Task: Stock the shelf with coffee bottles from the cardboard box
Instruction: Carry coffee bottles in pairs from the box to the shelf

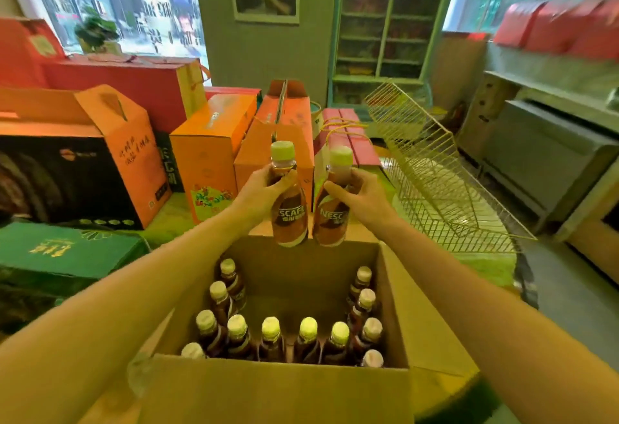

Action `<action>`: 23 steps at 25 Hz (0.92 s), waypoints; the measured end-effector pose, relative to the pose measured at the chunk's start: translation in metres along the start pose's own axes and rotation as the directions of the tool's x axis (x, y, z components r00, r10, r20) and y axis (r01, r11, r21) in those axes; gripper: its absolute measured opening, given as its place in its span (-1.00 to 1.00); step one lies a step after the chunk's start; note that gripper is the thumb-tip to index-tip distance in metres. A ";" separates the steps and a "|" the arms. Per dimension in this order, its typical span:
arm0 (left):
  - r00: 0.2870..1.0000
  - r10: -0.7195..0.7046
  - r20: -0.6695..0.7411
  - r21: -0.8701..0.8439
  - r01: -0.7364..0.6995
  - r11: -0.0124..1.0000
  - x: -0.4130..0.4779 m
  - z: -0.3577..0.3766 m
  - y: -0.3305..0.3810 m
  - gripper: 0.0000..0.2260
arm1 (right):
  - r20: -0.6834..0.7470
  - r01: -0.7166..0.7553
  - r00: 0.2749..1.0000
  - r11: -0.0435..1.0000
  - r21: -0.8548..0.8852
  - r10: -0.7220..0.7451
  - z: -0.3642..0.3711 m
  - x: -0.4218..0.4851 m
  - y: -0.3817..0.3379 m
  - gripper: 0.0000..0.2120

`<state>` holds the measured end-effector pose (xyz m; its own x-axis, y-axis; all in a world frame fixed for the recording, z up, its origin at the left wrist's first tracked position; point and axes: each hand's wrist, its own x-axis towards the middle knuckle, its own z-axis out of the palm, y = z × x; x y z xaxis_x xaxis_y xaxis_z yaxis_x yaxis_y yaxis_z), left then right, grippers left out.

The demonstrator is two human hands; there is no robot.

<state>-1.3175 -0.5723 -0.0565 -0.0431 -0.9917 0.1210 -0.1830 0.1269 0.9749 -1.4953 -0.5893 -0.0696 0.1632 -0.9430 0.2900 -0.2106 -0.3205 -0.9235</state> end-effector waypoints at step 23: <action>0.404 0.371 0.836 -0.246 -0.328 0.912 -0.134 0.156 0.138 -0.80 | -0.933 -0.603 0.340 0.734 -0.313 -0.119 -0.083 -0.311 -0.166 -0.72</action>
<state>-1.4906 -0.4187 0.0327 -0.9064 -0.3372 0.2544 0.0889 0.4365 0.8953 -1.5909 -0.2504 0.0144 -0.8187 -0.3660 0.4425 -0.5548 0.3055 -0.7738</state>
